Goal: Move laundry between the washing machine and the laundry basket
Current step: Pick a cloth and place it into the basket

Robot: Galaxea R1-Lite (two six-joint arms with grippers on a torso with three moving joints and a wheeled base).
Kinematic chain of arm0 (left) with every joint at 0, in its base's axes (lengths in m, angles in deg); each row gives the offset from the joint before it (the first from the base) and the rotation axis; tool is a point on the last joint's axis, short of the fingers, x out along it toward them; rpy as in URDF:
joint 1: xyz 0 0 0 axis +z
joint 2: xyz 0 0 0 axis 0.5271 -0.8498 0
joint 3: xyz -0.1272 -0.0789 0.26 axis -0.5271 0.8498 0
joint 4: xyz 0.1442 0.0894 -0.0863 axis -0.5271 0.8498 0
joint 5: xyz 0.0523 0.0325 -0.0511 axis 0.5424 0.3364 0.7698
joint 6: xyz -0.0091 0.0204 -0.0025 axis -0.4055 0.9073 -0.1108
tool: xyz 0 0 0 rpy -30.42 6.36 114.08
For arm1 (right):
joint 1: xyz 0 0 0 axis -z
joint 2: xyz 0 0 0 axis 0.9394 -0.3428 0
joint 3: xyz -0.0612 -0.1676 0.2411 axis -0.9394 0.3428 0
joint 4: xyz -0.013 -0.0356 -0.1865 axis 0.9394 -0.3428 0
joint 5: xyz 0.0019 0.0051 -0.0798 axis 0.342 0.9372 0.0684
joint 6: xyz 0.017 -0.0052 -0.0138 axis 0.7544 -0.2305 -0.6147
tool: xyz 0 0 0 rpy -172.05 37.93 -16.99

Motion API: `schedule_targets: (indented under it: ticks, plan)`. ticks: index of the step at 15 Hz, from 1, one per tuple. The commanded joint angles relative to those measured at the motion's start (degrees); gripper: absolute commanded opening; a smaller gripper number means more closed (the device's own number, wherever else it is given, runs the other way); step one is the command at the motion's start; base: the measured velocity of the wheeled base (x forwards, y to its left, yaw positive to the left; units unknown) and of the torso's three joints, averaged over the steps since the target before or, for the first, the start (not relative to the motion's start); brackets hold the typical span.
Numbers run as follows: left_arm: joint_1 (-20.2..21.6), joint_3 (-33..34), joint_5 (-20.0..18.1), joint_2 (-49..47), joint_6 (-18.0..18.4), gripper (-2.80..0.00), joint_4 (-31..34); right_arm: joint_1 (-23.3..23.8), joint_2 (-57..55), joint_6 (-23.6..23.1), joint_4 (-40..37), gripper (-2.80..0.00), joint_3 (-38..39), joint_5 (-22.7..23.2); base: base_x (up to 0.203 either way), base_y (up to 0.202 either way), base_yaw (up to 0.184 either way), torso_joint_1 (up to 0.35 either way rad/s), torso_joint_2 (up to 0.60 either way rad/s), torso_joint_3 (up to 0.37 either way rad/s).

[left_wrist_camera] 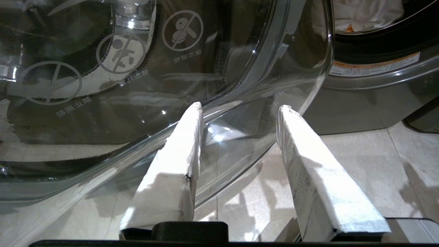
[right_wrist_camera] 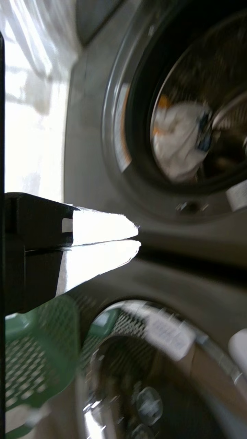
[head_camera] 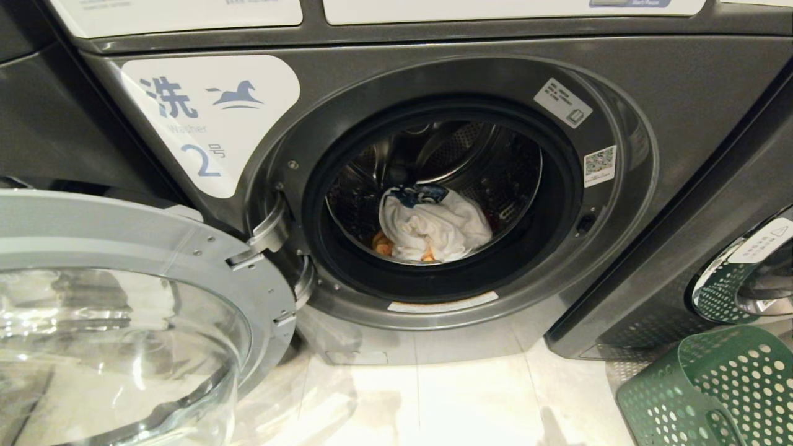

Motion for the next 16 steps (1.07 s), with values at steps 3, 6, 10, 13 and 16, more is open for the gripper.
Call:
schedule_targets:
  ticks: [3, 6, 10, 13, 16]
  plan:
    - [0.0, 0.1, 0.0, -0.1, 0.0, -2.80, 0.0, -4.2, -37.9, -2.1, -1.6, -2.80, -17.3, 11.3, 0.000, 0.000, 0.000, 0.000, 0.00, 0.000]
    - [0.0, 0.1, 0.0, -0.1, 0.0, -2.80, 0.0, -17.8, -49.5, -4.6, -2.3, -2.80, -20.0, 19.8, 0.000, 0.000, 0.000, 0.000, 0.00, 0.000]
    - [0.0, 0.1, 0.0, -0.1, 0.0, -2.80, 0.0, -36.7, -53.7, -5.8, -2.5, -2.80, -17.4, 19.4, 0.000, 0.000, 0.000, 0.000, 0.00, 0.000]
    - [0.0, 0.1, 0.0, -0.1, 0.0, -2.80, 0.0, -44.6, -59.5, -5.7, -0.6, -2.80, -14.0, 7.2, 0.000, 0.000, 0.000, 0.000, 0.00, 0.000]
    - [0.0, 0.1, 0.0, -0.1, 0.0, -2.80, 0.0, -44.7, -69.1, -3.8, 7.6, -2.80, -13.0, 2.7, 0.000, 0.000, 0.000, 0.000, 0.00, 0.000]
